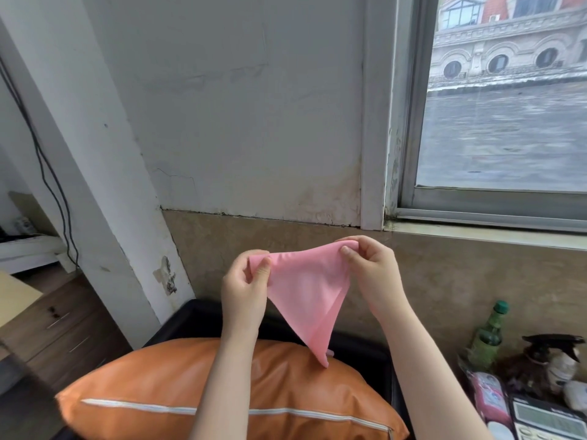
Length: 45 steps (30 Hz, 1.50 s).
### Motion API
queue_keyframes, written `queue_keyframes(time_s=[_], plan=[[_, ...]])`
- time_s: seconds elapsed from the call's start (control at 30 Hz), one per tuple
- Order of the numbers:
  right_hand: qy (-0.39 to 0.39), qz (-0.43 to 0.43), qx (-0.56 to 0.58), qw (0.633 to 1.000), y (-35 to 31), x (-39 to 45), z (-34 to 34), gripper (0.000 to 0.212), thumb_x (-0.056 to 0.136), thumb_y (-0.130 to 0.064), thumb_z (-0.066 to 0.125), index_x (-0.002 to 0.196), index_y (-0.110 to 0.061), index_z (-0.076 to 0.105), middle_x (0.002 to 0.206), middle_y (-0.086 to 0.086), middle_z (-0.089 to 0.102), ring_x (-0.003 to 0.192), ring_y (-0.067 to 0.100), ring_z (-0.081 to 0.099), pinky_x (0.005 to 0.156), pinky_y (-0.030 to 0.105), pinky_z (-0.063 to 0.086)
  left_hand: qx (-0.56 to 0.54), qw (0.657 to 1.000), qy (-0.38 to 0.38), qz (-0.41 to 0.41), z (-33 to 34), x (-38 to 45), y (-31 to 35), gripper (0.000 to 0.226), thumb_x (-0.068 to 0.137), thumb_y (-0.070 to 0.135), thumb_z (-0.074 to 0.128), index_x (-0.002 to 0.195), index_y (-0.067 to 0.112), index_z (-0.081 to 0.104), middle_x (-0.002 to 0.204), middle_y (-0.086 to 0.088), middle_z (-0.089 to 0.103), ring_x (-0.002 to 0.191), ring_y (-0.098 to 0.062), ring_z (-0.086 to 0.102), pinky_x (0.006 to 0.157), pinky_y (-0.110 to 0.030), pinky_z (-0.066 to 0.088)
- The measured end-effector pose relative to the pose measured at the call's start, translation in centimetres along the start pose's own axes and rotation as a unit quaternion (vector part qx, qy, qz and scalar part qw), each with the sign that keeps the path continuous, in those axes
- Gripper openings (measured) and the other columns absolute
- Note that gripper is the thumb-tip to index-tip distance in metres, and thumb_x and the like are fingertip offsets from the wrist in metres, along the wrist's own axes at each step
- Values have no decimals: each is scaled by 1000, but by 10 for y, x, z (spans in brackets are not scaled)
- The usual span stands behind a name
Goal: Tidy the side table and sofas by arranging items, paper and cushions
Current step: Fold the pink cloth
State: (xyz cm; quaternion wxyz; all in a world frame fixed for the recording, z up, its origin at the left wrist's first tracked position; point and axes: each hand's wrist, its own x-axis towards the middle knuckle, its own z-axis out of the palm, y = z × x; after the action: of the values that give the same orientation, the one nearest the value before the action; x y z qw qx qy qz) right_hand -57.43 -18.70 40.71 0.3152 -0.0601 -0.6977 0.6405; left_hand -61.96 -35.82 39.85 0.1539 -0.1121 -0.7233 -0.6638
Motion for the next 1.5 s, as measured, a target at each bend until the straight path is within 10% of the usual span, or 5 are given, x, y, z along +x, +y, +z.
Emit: queue_keyframes(time_s=[0.4,1.0,1.2,1.4,1.5], plan=[[-64,33,138,988,3,-3,-3,32,88,2,57,104,-24,65,78,-2,66,75,10,57,71,22,48,27,999,36,-1,1,4,-5,22,91,20,60,71,12,63,66,0,61,62,-10,52,61,-29,43],[69,17,-24,997,5,0,-2,31,90,-14,58,63,-1,48,57,-1,35,58,12,29,55,30,23,5,997,-68,43,1,-1,-1,23,81,4,70,84,27,66,77,17,69,74,5,61,69,-11,46],[-21,22,101,994,8,-4,-4,27,84,0,64,97,-25,65,77,-7,60,72,7,53,68,19,45,8,1000,10,10,2,2,-8,23,90,15,62,69,22,65,64,10,63,56,6,52,63,-28,45],[18,-3,5,1000,3,-2,-2,19,87,-6,61,71,-14,65,63,-4,57,62,8,48,58,23,38,-15,998,-37,-48,1,3,-9,19,94,30,57,79,23,67,71,8,67,74,-13,61,82,-45,52],[61,4,-14,998,8,1,-1,30,90,-16,59,70,6,59,53,-7,45,57,12,35,54,28,26,-25,995,-98,-15,-3,4,-9,35,72,55,65,102,37,62,89,3,69,89,-8,64,85,-25,51]])
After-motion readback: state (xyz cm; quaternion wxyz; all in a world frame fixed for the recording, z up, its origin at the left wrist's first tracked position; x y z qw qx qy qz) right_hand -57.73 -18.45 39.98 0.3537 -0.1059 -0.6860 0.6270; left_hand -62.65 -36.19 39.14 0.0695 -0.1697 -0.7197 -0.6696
